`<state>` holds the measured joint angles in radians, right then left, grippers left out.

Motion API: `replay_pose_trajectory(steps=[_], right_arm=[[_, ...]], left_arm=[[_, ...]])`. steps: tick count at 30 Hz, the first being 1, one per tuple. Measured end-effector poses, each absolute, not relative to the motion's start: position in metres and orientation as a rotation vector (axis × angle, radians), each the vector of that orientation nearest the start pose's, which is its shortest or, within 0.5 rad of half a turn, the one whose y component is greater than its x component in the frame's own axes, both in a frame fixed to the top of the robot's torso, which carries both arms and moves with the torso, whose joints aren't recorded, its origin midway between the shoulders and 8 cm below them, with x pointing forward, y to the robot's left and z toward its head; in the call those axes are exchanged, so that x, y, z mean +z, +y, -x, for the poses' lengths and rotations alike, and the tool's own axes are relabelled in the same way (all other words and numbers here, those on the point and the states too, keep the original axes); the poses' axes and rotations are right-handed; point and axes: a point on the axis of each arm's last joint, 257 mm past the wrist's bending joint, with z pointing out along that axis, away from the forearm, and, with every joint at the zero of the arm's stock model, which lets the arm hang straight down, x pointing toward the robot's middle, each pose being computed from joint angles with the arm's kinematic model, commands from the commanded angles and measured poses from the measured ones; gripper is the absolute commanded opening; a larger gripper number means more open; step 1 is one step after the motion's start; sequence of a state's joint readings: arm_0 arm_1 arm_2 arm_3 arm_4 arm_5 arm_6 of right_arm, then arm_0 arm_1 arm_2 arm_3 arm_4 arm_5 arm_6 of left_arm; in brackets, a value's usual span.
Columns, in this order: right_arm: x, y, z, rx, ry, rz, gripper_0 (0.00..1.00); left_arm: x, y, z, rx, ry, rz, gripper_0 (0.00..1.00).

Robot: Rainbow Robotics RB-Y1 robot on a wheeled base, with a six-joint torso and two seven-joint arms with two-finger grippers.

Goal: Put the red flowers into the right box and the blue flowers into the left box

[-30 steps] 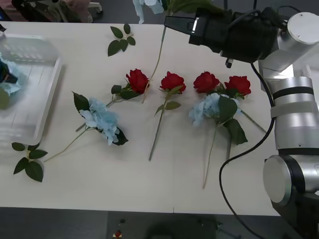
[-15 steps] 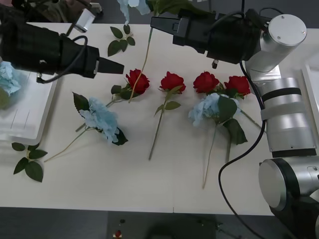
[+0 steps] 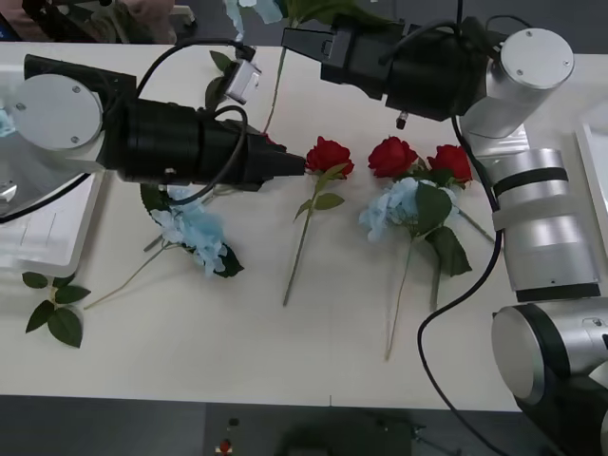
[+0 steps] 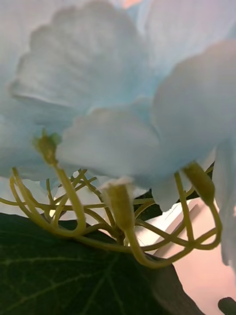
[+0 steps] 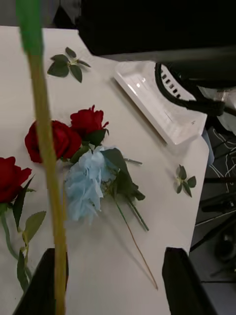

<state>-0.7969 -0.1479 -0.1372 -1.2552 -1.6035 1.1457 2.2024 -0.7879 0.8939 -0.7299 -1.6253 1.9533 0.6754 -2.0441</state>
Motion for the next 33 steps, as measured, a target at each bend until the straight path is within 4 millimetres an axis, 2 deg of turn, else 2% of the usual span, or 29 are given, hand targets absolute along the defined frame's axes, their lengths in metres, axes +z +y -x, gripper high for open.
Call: replay_pose_trajectory(steps=[4, 8, 18, 19, 20, 21, 23, 24, 27, 30, 33], right_arm=[[0.015, 0.037, -0.537, 1.388, 1.518, 0.616, 0.0], [0.015, 0.037, -0.537, 1.388, 1.518, 0.615, 0.0], [0.018, 0.037, -0.538, 1.393, 1.511, 0.607, 0.0], [0.018, 0.037, -0.537, 1.393, 1.511, 0.608, 0.32], [0.017, 0.038, -0.537, 1.393, 1.512, 0.609, 0.58], [0.017, 0.038, -0.537, 1.392, 1.512, 0.608, 0.77], [0.018, 0.037, -0.54, 1.385, 1.51, 0.597, 0.88], [0.016, 0.037, -0.541, 1.373, 1.517, 0.603, 0.89], [0.01, 0.036, -0.54, 1.344, 1.541, 0.637, 0.9], [0.013, 0.034, -0.539, 1.347, 1.536, 0.645, 0.91], [0.011, 0.035, -0.534, 1.357, 1.542, 0.671, 0.91]], left_arm=[[-0.106, 0.006, -0.494, -0.984, 1.873, -0.862, 0.0], [-0.091, 0.004, -0.506, -0.973, 1.833, -0.839, 0.0], [-0.088, 0.025, -0.516, -0.925, 1.844, -0.825, 0.0], [-0.088, 0.027, -0.517, -0.918, 1.846, -0.824, 0.0], [-0.088, 0.03, -0.518, -0.91, 1.848, -0.823, 0.0], [-0.088, 0.035, -0.519, -0.899, 1.852, -0.822, 0.0], [-0.087, 0.048, -0.523, -0.873, 1.863, -0.814, 0.0], [-0.085, 0.057, -0.525, -0.863, 1.872, -0.802, 0.0], [-0.079, 0.084, -0.529, -0.829, 1.894, -0.782, 0.0], [-0.073, 0.107, -0.526, -0.803, 1.923, -0.776, 0.0], [-0.075, 0.141, -0.524, -0.746, 1.983, -0.782, 0.0]])
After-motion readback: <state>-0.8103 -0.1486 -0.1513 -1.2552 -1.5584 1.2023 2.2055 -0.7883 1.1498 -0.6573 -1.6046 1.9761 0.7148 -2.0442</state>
